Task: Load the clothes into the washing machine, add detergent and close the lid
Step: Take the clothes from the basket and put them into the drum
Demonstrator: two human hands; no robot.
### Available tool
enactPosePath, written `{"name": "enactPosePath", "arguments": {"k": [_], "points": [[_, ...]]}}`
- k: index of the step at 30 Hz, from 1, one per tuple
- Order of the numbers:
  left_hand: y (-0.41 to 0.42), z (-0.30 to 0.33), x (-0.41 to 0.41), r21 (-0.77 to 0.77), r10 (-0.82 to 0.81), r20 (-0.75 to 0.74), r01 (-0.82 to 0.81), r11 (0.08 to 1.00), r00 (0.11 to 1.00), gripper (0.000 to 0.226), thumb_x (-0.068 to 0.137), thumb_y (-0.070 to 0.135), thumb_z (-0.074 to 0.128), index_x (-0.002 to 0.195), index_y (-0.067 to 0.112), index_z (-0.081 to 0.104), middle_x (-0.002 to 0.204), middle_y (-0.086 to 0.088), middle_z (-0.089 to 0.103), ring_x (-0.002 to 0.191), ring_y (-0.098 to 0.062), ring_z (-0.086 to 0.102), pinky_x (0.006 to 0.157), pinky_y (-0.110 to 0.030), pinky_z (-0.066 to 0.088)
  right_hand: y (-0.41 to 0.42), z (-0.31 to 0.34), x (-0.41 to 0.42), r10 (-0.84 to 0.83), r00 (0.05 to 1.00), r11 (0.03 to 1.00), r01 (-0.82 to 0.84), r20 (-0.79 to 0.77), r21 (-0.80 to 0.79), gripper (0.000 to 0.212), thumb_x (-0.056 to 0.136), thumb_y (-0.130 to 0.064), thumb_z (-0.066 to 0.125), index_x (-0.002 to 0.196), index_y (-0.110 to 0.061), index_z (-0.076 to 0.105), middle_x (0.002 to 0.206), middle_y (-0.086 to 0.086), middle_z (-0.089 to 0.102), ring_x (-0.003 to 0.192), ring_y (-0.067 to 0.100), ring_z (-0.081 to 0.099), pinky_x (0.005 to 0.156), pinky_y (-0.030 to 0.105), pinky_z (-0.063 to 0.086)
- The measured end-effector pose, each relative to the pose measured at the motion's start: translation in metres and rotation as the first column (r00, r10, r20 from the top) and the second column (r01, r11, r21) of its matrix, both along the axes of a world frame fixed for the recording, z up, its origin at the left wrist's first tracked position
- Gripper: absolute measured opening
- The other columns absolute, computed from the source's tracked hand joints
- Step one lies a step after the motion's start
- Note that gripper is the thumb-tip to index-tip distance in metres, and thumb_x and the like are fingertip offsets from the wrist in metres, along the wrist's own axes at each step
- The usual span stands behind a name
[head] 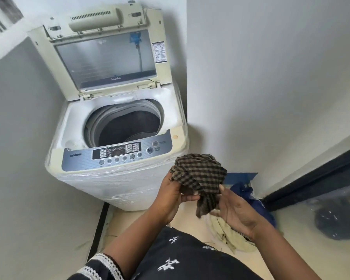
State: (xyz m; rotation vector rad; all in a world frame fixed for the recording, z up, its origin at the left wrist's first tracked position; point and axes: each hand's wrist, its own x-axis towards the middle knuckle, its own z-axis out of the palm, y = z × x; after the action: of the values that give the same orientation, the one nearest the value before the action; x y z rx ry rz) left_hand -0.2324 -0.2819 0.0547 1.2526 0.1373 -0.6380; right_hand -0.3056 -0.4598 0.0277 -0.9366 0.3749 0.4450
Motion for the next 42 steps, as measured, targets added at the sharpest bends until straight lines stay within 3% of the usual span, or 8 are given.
{"name": "enactPosePath", "arguments": {"k": [5,8,15,22,27,33,37,42], "points": [[0.039,-0.008,0.030,0.266,-0.044,0.135,0.006,0.964,0.990,0.025,0.098,0.001,0.047,0.117,0.013,0.058,0.084,0.006,0.072,0.068,-0.004,0.066,0.071,-0.036,0.061,0.022,-0.001,0.037,0.022,0.998,0.999,-0.021,-0.051,0.026,0.090,0.066,-0.051,0.086,0.138,-0.009,0.052,0.132,0.028,0.058,0.117,0.045,0.059,0.100,0.067,0.044],[0.064,-0.016,0.052,0.415,-0.110,0.177,0.028,0.909,0.978,0.028,0.094,0.003,0.052,0.112,0.022,0.062,0.098,0.004,0.072,0.087,-0.011,0.067,0.077,-0.034,0.060,0.035,-0.001,0.066,0.034,0.995,0.998,-0.038,-0.096,-0.049,0.067,0.082,-0.051,0.073,0.135,-0.015,0.055,0.128,0.020,0.065,0.116,0.040,0.062,0.096,0.061,0.050],[0.115,-0.012,0.127,0.321,-0.109,0.198,0.040,0.946,0.974,0.036,0.087,-0.010,0.058,0.113,0.015,0.062,0.108,-0.005,0.069,0.103,-0.022,0.066,0.087,-0.039,0.058,0.087,0.014,0.163,0.012,0.998,0.985,-0.022,-0.063,-0.170,0.049,0.081,-0.021,0.073,0.126,-0.011,0.057,0.123,0.014,0.068,0.112,0.027,0.066,0.090,0.044,0.056],[0.171,0.010,0.233,0.263,-0.088,0.390,-0.019,0.964,0.917,0.046,0.088,-0.006,0.064,0.123,0.022,0.059,0.118,0.000,0.066,0.110,-0.020,0.064,0.092,-0.038,0.056,0.145,0.042,0.284,-0.025,0.991,0.984,0.048,0.132,-0.173,0.042,0.074,-0.014,0.074,0.114,-0.014,0.062,0.114,0.010,0.069,0.103,0.023,0.067,0.089,0.046,0.055],[0.206,-0.017,0.294,0.344,-0.145,0.272,0.044,0.938,0.951,0.063,0.081,-0.016,0.061,0.130,0.022,0.056,0.118,-0.001,0.067,0.107,-0.014,0.065,0.092,-0.033,0.055,0.177,0.013,0.351,0.009,0.994,0.938,0.030,0.112,-0.345,0.034,0.087,-0.006,0.070,0.116,-0.024,0.063,0.123,0.008,0.065,0.109,0.026,0.066,0.083,0.042,0.059],[0.228,-0.072,0.310,0.494,-0.199,0.064,0.142,0.858,0.978,0.037,0.091,0.000,0.062,0.122,0.019,0.058,0.109,0.001,0.068,0.104,-0.016,0.064,0.100,-0.039,0.051,0.198,-0.047,0.366,0.226,0.971,0.749,-0.226,-0.079,-0.623,0.044,0.089,-0.021,0.070,0.127,-0.034,0.052,0.130,0.000,0.058,0.111,0.020,0.061,0.096,0.046,0.055],[0.230,-0.089,0.320,0.543,-0.206,-0.032,0.190,0.818,0.978,0.040,0.096,0.010,0.060,0.131,0.027,0.050,0.119,0.005,0.055,0.105,-0.013,0.057,0.099,-0.033,0.050,0.199,-0.056,0.371,0.201,0.966,0.732,-0.260,-0.165,-0.630,0.060,0.092,-0.024,0.068,0.141,-0.039,0.039,0.131,-0.006,0.041,0.121,0.020,0.051,0.102,0.047,0.050],[0.230,-0.096,0.332,0.585,-0.102,-0.071,0.124,0.801,0.992,0.034,0.095,0.023,0.064,0.127,0.026,0.056,0.126,-0.002,0.055,0.113,-0.019,0.056,0.099,-0.036,0.047,0.194,-0.057,0.373,0.139,0.978,0.695,-0.208,-0.155,-0.688,0.039,0.094,-0.019,0.065,0.130,-0.029,0.052,0.129,-0.001,0.051,0.114,0.018,0.056,0.104,0.048,0.048]]}}
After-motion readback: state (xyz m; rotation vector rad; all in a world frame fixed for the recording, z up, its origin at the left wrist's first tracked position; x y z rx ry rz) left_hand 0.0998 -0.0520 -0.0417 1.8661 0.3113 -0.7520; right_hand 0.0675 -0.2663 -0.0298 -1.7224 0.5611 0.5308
